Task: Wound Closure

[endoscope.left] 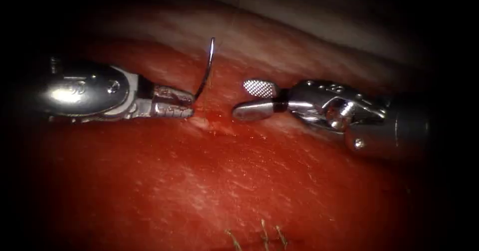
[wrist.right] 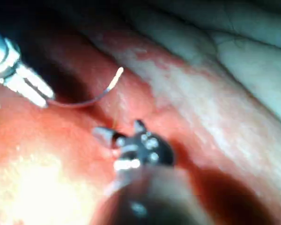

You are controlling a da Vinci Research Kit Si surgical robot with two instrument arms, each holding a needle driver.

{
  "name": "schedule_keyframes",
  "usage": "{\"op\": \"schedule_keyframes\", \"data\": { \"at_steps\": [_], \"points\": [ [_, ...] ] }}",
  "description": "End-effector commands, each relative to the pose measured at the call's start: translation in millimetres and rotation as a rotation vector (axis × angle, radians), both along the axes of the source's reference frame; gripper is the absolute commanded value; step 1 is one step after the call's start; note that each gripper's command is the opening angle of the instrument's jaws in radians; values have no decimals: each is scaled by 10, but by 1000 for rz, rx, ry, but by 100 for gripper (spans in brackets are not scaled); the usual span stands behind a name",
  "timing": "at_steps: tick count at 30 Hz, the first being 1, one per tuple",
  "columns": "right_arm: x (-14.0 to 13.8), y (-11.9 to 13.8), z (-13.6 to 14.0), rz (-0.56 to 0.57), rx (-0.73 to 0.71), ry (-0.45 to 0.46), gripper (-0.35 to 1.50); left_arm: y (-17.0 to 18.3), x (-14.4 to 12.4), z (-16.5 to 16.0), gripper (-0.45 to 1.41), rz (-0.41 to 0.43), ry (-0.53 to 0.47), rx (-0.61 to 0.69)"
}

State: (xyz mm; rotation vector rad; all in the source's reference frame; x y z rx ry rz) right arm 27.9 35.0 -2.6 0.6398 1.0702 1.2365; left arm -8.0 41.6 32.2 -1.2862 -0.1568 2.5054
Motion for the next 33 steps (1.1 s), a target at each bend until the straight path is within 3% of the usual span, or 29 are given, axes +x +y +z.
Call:
{"op": "schedule_keyframes", "data": {
  "at_steps": [1, 5, 13, 21, 24, 28, 30, 31, 32, 33],
  "points": [
    [10, 3, 1, 18, 22, 15, 103, -6, -7, 8, -35, 0, 9, -8],
    [13, 1, 2, 79, 127, 47, 93, -16, -19, 17, -35, -13, 42, -73],
    [24, 2, 2, 162, 258, 85, 94, -31, -35, 21, -35, -6, 105, -220],
    [40, 6, 2, 235, 361, 106, 94, -39, -45, 26, -35, 13, 131, -269],
    [43, 7, 4, 258, 379, 97, 86, -39, -45, 25, -35, 16, 131, -272],
    [42, 5, 4, 248, 392, 76, 52, -39, -45, 24, -35, 19, 131, -274],
    [42, 5, 3, 247, 424, 76, 12, -39, -45, 24, -35, 20, 129, -274],
    [43, 5, 3, 244, 450, 86, -21, -39, -45, 24, -35, 22, 126, -273],
    [41, 5, 3, 247, 468, 85, -35, -39, -46, 23, -35, 29, 115, -268],
    [40, 5, 3, 261, 470, 72, -35, -38, -46, 23, -35, 31, 110, -266]
  ]
}}
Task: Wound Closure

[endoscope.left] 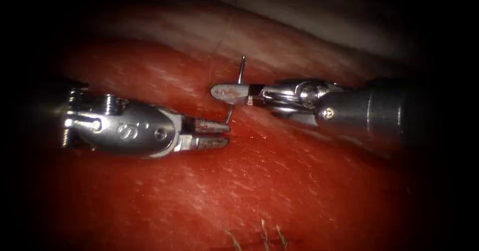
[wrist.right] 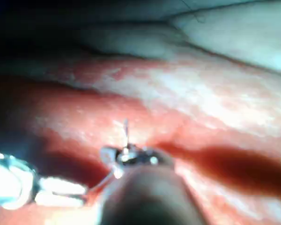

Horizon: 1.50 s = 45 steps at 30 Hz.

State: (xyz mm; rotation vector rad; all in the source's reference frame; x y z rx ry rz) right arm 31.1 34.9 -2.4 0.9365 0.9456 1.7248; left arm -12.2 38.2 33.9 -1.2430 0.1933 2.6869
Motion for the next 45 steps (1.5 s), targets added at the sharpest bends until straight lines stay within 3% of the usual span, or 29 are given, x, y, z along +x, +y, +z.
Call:
{"op": "schedule_keyframes", "data": {
  "at_steps": [1, 2, 5, 6, 7, 10, 16, 21, 25, 27, 28, 30, 33, 35, 38, 45],
  "points": [
    [6, 5, 2, 6, -3, -17, -35, -1, -6, 6, 7, 23, -25, 11],
    [5, 5, 1, 8, -2, -23, -35, 0, -7, 5, 29, 20, -39, 30],
    [2, 7, 1, 24, -7, -27, -35, 4, -12, 5, 58, -89, -97, 210],
    [2, 8, 2, 24, -7, -27, -35, 5, -13, 5, 76, -140, -108, 274],
    [1, 8, 2, 26, -8, -26, -35, 5, -15, 5, 78, -176, -117, 320],
    [1, 9, 2, 37, -12, -24, -35, -3, -18, 2, 78, -101, -211, 429],
    [1, 10, 2, 45, -15, -20, -35, -14, -10, -13, 78, 6, -294, 535],
    [2, 11, 2, 47, -54, -18, -35, -22, 31, -31, 78, 118, -282, 621],
    [1, 12, 3, 41, -86, -31, -35, -17, 58, -36, 78, 157, -279, 635],
    [1, 14, 4, 38, -122, -34, -35, -8, 73, -29, 75, 147, -235, 628],
    [1, 16, 4, 31, -161, -39, -35, 2, 77, -19, 27, 130, -227, 643],
    [1, 18, 4, 22, -207, -43, -35, 13, 80, -8, -30, 84, -219, 703],
    [1, 20, 2, -2, -283, -56, -35, 26, 80, 4, -35, 24, -176, 795],
    [1, 21, 2, -21, -349, -67, -35, 34, 77, 12, -35, 5, -94, 820],
    [3, 22, 1, -49, -440, -91, -35, 38, 62, 23, -35, 21, 33, 832],
    [4, 24, 0, -93, -579, -105, -35, 46, 25, 61, -35, 51, 162, 862]
  ]
}}
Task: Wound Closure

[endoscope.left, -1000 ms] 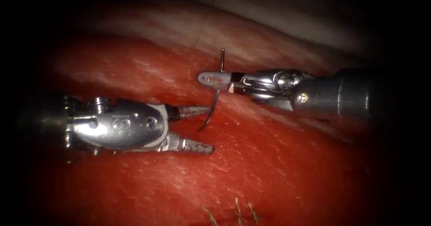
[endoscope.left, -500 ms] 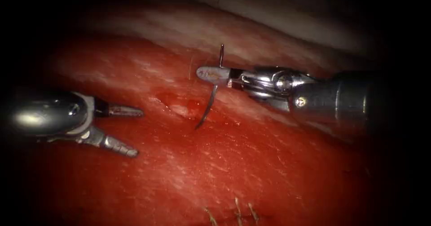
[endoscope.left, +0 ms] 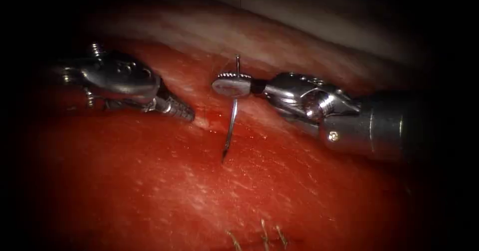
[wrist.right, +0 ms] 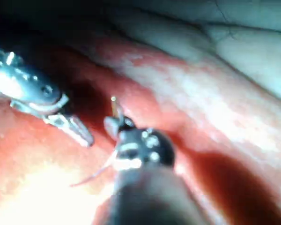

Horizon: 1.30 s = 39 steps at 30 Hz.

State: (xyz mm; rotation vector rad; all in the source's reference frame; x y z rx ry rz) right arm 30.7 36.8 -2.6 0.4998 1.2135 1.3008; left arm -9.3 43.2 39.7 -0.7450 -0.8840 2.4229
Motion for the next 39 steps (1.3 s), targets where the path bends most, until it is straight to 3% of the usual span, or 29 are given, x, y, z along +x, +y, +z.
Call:
{"op": "schedule_keyframes", "data": {
  "at_steps": [1, 3, 13, 18, 25, 27, 28, 33, 39],
  "points": [
    [8, 6, 1, 2, -16, 2, -35, -3, -7, 11, -35, 8, 7, -1],
    [8, 7, -2, -4, -54, -3, -35, -7, -16, 41, -35, 47, 68, -2],
    [9, 8, -5, -16, -107, -17, -35, -6, -14, 99, -35, 100, 133, 35],
    [10, 8, -5, -25, -134, -24, -35, -4, -24, 117, -35, 119, 152, 44],
    [10, 8, -4, -29, -163, -30, -35, -20, -31, 122, -35, 223, 204, 152],
    [10, 8, -4, -34, -175, -31, -35, -22, -34, 120, -35, 287, 202, 217],
    [11, 8, -4, -36, -181, -33, -35, -22, -35, 120, -32, 300, 202, 234],
    [12, 11, 0, -37, -231, -38, -35, -20, -48, 121, 19, 381, 176, 303],
    [23, 17, 16, -23, -294, -72, -35, -18, -54, 122, 35, 438, 158, 322]
  ]
}}
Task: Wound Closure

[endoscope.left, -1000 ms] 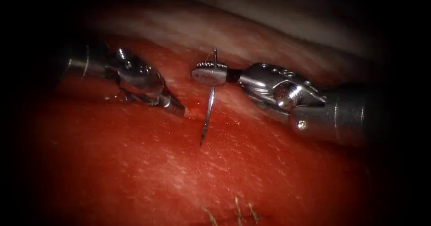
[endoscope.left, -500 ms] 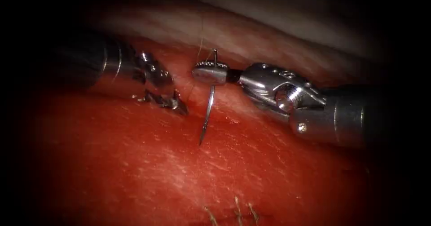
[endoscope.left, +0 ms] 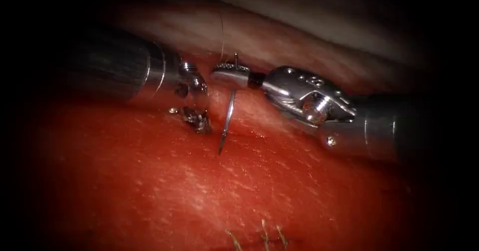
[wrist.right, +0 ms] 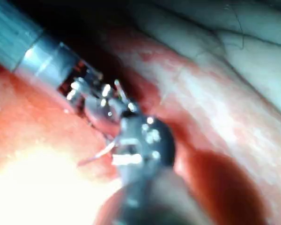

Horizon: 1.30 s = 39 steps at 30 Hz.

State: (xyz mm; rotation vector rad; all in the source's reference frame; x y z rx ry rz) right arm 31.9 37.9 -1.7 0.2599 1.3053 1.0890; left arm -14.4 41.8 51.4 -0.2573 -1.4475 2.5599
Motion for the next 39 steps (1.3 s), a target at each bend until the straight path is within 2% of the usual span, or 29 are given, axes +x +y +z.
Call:
{"op": "schedule_keyframes", "data": {
  "at_steps": [1, 6, 11, 19, 26, 29, 33, 34, 39],
  "points": [
    [17, 9, 14, 14, -31, -25, -35, -6, 1, 3, 35, 9, -2, 6],
    [29, 13, 33, 22, -110, -119, -35, -15, 20, -7, 35, 25, -11, 30],
    [32, 14, 49, -6, -182, -213, -35, -19, 26, -11, 34, 14, -20, 29],
    [38, 4, 63, -7, -228, -251, -35, -22, 25, -21, 33, -7, -36, 14],
    [64, -13, 74, -24, -265, -293, -35, -15, 25, -52, 33, -44, -61, -21],
    [67, -16, 75, -27, -271, -299, -35, -18, 28, -64, 32, -54, -66, -33],
    [64, -18, 74, -40, -290, -306, -35, -34, 31, -82, 32, -68, -76, -49],
    [59, -18, 75, -45, -305, -316, -35, -51, 30, -91, 31, -78, -96, -46],
    [55, -17, 75, -49, -314, -323, -35, -81, 29, -105, 29, -92, -130, -46]
  ]
}}
